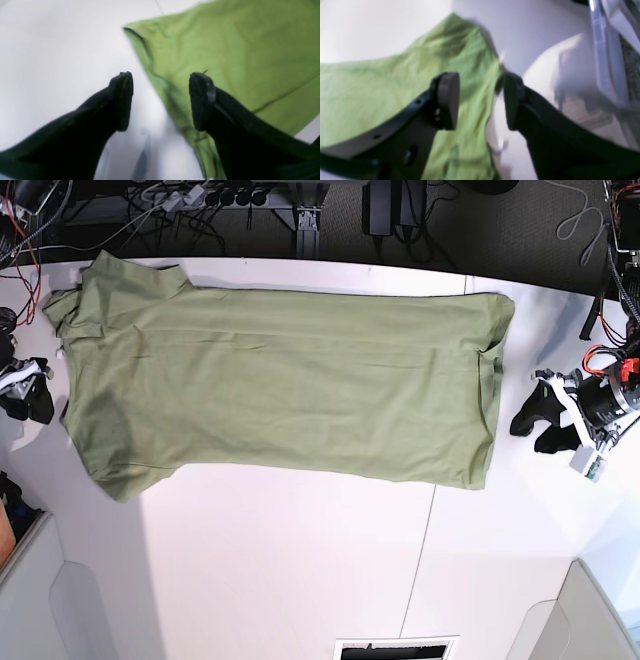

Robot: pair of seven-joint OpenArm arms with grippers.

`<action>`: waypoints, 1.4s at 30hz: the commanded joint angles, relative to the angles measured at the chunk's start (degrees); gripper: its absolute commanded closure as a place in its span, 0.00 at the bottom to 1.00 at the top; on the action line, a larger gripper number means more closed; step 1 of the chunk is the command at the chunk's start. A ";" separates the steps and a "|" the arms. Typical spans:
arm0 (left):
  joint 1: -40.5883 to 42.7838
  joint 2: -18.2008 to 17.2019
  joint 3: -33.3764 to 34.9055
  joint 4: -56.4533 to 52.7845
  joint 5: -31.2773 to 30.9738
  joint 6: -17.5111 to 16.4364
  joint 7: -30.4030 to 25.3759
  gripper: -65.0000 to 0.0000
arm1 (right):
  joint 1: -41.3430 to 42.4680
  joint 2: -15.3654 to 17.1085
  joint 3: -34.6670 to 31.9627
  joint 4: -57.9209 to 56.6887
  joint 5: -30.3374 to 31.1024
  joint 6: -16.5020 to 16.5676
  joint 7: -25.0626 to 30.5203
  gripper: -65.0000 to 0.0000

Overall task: Layout the t-shirt on the table in an organized manner, then fold the t-shirt properly
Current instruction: 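Grasp the opposite side edge of the shirt with both grippers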

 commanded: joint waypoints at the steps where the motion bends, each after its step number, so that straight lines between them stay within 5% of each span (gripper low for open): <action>1: -2.67 -0.98 -0.57 -1.79 -0.72 -0.01 -1.29 0.40 | 3.41 1.09 -1.07 -1.40 -1.03 -1.07 2.51 0.56; 7: -12.59 0.31 3.26 -16.79 -0.94 -0.01 -1.31 0.39 | 17.81 2.08 -9.38 -19.37 -10.12 -2.82 8.35 0.56; 16: -25.05 4.09 9.11 -37.70 0.74 -0.01 -4.35 0.39 | 31.93 2.99 -17.27 -41.94 -20.87 -10.08 13.05 0.56; 23: -29.79 10.95 9.14 -43.21 5.53 -0.01 -6.45 0.39 | 31.26 2.80 -17.31 -43.89 -20.96 -8.44 12.81 0.56; 29: -29.75 12.44 9.14 -44.24 10.67 -0.01 -9.62 0.40 | 30.80 1.97 -17.35 -43.89 -17.33 -5.33 11.43 0.56; 31: -29.79 12.35 9.14 -44.24 11.30 -0.01 -11.04 0.40 | 30.77 1.51 -17.38 -43.89 -16.87 -4.70 11.39 0.63; 33: -29.90 12.39 9.14 -44.24 11.72 -0.01 -11.13 0.53 | 30.62 1.55 -17.42 -43.89 -15.98 -3.50 10.97 0.78; 36: -29.97 12.22 9.14 -44.22 11.78 -0.01 -10.12 0.89 | 30.67 1.57 -17.42 -43.87 -15.85 -3.32 10.88 1.00; 37: -30.08 12.11 9.11 -44.22 11.69 -0.01 -9.33 0.97 | 30.67 1.62 -17.40 -43.85 -15.56 -3.30 10.88 1.00; 42: -30.01 10.10 9.11 -40.44 2.47 -0.01 0.48 1.00 | 30.62 2.67 -17.40 -42.47 -11.37 0.13 8.20 1.00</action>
